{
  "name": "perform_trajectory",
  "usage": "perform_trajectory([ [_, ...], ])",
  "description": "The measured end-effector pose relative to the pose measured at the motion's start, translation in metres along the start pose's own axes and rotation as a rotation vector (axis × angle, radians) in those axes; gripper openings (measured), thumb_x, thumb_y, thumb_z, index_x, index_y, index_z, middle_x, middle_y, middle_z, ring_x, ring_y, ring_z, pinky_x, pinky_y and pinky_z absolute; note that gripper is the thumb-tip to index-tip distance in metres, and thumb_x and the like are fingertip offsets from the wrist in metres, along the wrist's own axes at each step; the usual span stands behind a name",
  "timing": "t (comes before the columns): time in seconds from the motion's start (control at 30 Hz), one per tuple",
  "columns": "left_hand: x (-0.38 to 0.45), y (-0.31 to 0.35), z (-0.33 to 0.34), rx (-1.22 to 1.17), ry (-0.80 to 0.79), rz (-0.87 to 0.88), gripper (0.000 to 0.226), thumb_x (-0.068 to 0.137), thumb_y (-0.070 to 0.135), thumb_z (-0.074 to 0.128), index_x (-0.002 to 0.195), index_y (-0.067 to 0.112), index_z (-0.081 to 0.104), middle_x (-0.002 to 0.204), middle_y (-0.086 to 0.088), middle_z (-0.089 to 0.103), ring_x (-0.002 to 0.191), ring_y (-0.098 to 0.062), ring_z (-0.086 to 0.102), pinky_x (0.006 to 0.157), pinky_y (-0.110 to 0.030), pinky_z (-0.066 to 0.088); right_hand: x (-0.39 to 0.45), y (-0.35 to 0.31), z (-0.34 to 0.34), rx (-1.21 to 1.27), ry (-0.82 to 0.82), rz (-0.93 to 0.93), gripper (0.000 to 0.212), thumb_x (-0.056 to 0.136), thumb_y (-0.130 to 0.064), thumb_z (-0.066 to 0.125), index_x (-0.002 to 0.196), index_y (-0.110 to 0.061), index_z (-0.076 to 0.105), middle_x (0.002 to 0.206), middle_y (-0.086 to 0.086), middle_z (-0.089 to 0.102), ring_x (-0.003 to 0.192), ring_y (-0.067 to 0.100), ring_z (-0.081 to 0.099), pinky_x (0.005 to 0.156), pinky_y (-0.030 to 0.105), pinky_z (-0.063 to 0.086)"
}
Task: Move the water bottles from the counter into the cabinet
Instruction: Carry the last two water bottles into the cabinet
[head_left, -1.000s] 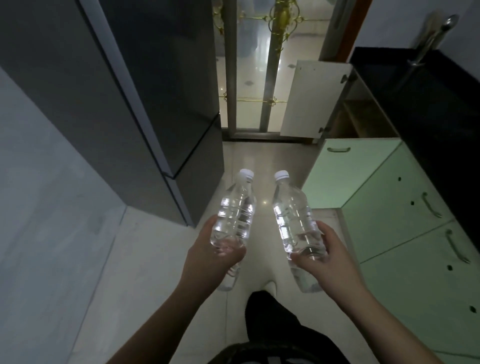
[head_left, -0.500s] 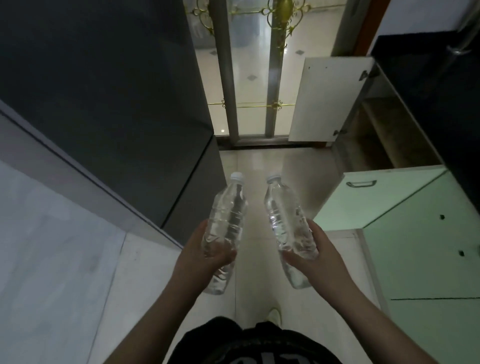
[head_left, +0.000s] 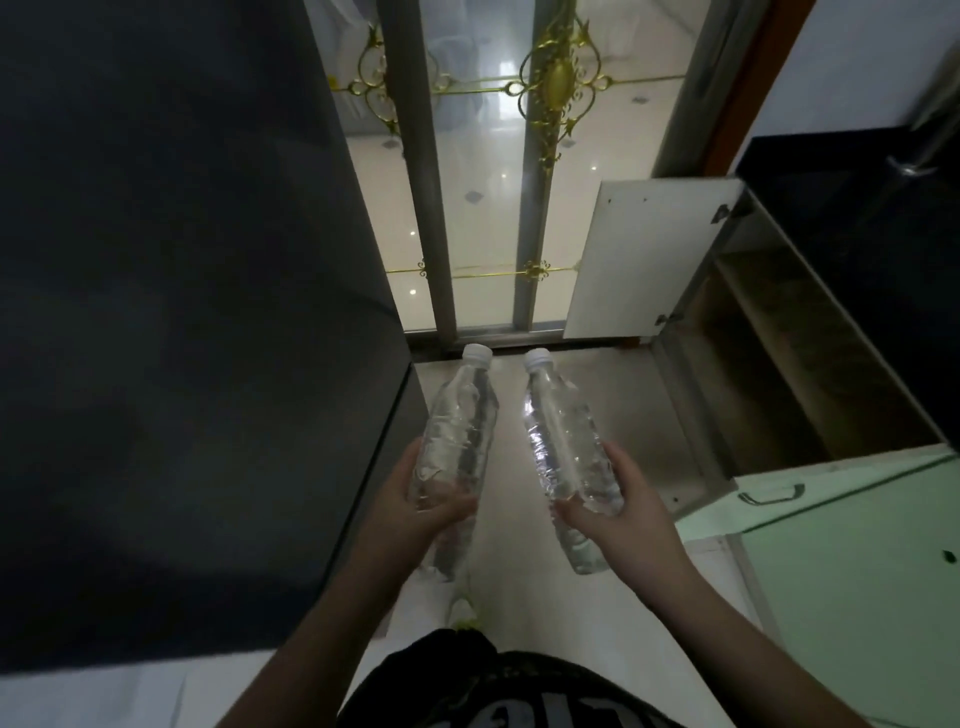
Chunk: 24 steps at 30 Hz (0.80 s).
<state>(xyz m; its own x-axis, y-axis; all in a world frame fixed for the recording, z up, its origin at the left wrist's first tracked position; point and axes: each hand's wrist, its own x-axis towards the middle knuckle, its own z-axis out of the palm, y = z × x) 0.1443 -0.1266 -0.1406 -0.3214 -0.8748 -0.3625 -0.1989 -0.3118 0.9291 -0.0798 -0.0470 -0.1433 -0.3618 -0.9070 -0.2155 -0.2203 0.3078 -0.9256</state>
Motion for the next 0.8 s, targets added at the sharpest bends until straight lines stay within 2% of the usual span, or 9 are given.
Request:
perform_trajectory([
  [0.07,0.035,0.012,-0.002,-0.025,-0.046,-0.015,0.073,0.072,0.019,0.081,0.136,0.032,0.048,0.117,0.0,0.067,0.09,-0.004,0.071,0.06,-0.015,0.055,0.025,-0.007,0.001,0.052,0.067,0.038,0.059,0.065,-0.032,0.081,0.106,-0.061,0.051,0.101,-0.03,0.067,0.088,-0.008,0.065,0.064,0.009,0.049],
  [0.2,0.103,0.035,0.004,0.001,-0.137,-0.047,0.056,0.082,0.012,0.075,0.126,0.039,0.051,0.107,0.002,0.071,0.086,-0.011,0.073,0.058,-0.021,0.057,0.062,-0.006,-0.009,0.139,0.175,0.106,0.067,0.063,-0.036,0.081,0.122,-0.048,0.051,0.108,-0.022,0.067,0.091,-0.006,0.065,0.076,0.024,0.051],
  [0.33,0.167,0.055,0.031,0.036,-0.215,-0.064,0.047,0.079,0.017,0.079,0.11,0.045,0.058,0.099,0.004,0.075,0.083,-0.014,0.074,0.057,-0.021,0.056,0.097,0.001,-0.036,0.202,0.28,0.175,0.059,0.062,-0.037,0.081,0.109,-0.057,0.052,0.102,-0.027,0.068,0.089,-0.003,0.067,0.073,0.022,0.051],
  [0.43,0.219,0.073,0.063,0.088,-0.302,-0.068,0.055,0.068,0.033,0.081,0.117,0.044,0.058,0.101,0.006,0.075,0.087,-0.017,0.074,0.064,-0.029,0.059,0.13,0.012,-0.06,0.252,0.358,0.214,0.059,0.062,-0.038,0.081,0.112,-0.052,0.054,0.101,-0.018,0.071,0.087,0.001,0.07,0.068,0.02,0.054],
  [0.53,0.27,0.084,0.101,0.149,-0.39,-0.057,0.065,0.066,0.038,0.081,0.126,0.04,0.056,0.109,0.002,0.074,0.094,-0.021,0.073,0.079,-0.044,0.059,0.167,0.027,-0.083,0.304,0.407,0.254,0.063,0.069,-0.031,0.082,0.124,-0.038,0.052,0.105,-0.01,0.071,0.089,0.006,0.07,0.075,0.03,0.056],
  [0.6,0.302,0.095,0.125,0.19,-0.466,-0.066,0.065,0.067,0.042,0.082,0.126,0.045,0.055,0.112,0.005,0.073,0.094,-0.015,0.073,0.076,-0.04,0.06,0.192,0.033,-0.098,0.34,0.445,0.275,0.053,0.073,-0.028,0.081,0.117,-0.041,0.054,0.101,-0.012,0.072,0.086,0.005,0.07,0.073,0.028,0.055],
  [0.7,0.344,0.113,0.156,0.265,-0.555,-0.083,0.055,0.067,0.045,0.082,0.112,0.062,0.055,0.106,0.016,0.072,0.087,-0.01,0.073,0.061,-0.026,0.059,0.225,0.038,-0.119,0.42,0.472,0.317,0.042,0.079,-0.023,0.077,0.112,-0.039,0.057,0.097,-0.011,0.073,0.083,0.005,0.071,0.064,0.02,0.054],
  [0.8,0.381,0.13,0.183,0.268,-0.611,-0.107,0.064,0.066,0.042,0.083,0.119,0.06,0.051,0.107,0.017,0.072,0.089,-0.011,0.073,0.06,-0.026,0.059,0.256,0.036,-0.141,0.488,0.503,0.343,0.04,0.082,-0.018,0.075,0.114,-0.033,0.057,0.094,-0.006,0.074,0.079,0.008,0.072,0.058,0.016,0.053],
])
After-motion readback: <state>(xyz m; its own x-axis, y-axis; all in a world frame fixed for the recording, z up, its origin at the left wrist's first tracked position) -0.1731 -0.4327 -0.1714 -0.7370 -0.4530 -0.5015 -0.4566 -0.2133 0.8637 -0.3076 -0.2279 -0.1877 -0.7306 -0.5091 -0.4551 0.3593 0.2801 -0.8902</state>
